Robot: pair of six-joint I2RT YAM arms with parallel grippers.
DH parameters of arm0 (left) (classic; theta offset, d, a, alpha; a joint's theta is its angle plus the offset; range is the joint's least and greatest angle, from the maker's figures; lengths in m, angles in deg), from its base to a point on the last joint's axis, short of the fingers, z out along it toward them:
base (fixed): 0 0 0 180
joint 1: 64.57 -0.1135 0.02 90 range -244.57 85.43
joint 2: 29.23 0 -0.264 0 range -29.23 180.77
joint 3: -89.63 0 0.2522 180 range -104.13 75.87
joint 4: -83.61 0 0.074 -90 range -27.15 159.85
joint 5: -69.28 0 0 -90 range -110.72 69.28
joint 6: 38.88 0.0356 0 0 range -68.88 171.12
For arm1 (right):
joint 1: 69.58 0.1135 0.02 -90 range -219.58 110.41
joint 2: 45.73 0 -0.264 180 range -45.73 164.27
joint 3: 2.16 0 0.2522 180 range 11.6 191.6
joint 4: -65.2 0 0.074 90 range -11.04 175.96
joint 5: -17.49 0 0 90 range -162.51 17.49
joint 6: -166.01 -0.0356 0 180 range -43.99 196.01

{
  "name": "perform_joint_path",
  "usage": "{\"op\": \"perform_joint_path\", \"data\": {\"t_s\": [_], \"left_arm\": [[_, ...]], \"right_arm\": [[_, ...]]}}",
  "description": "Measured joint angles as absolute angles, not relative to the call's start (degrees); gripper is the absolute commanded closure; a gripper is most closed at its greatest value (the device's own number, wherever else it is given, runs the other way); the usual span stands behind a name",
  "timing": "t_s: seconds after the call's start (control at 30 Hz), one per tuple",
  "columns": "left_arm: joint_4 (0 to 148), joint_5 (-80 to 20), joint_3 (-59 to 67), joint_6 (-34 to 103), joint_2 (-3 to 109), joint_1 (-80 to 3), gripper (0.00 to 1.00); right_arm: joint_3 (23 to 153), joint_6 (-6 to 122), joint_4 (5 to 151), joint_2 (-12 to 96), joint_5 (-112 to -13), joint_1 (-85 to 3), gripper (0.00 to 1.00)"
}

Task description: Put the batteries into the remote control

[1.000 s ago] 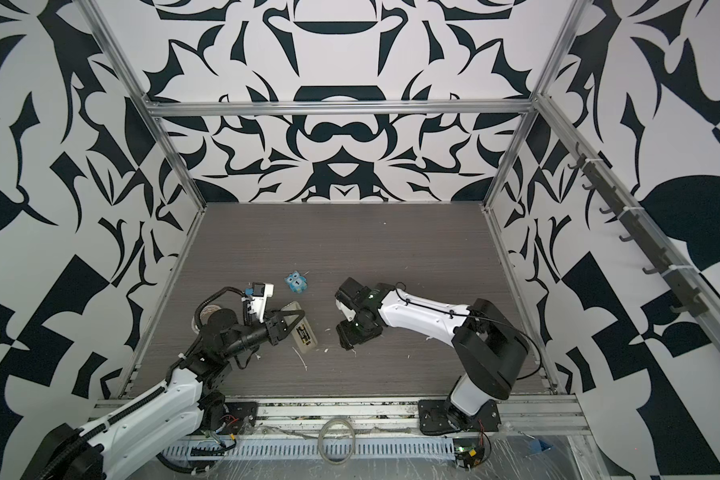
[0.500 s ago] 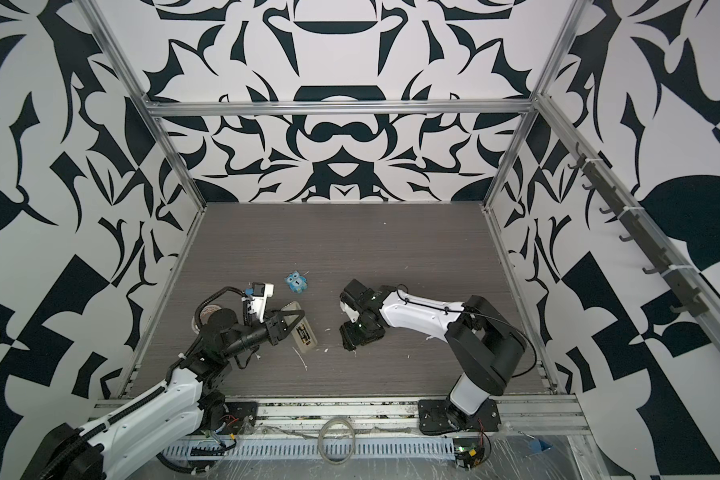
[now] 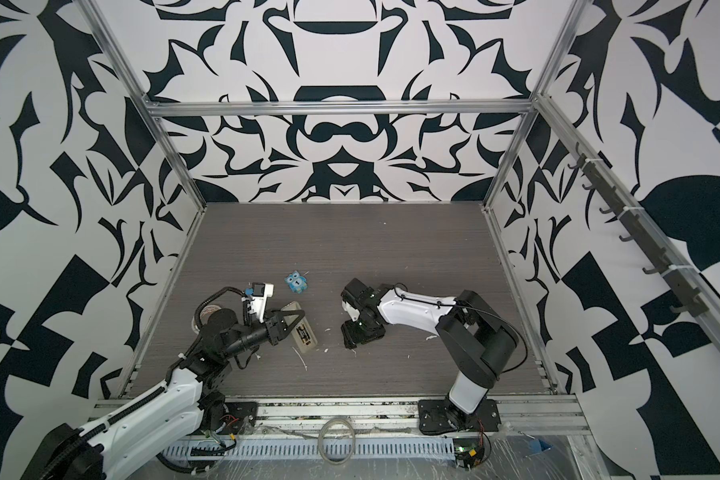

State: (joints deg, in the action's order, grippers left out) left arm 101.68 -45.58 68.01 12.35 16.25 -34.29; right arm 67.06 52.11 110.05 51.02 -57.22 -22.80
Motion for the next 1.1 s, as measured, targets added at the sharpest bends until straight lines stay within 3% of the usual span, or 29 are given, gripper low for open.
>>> {"op": "perform_joint_path", "data": {"t_s": [0.67, 1.1], "left_arm": [[100.81, -45.06, 68.01, 13.05, 15.37, -34.29, 1.00], [100.81, -44.99, 68.01, 13.08, 15.53, -34.29, 1.00]], "right_arm": [[78.99, 55.63, 111.03, 60.75, -55.56, -22.56, 0.38], [77.33, 55.76, 111.21, 58.45, -60.33, -21.20, 0.39]]}}
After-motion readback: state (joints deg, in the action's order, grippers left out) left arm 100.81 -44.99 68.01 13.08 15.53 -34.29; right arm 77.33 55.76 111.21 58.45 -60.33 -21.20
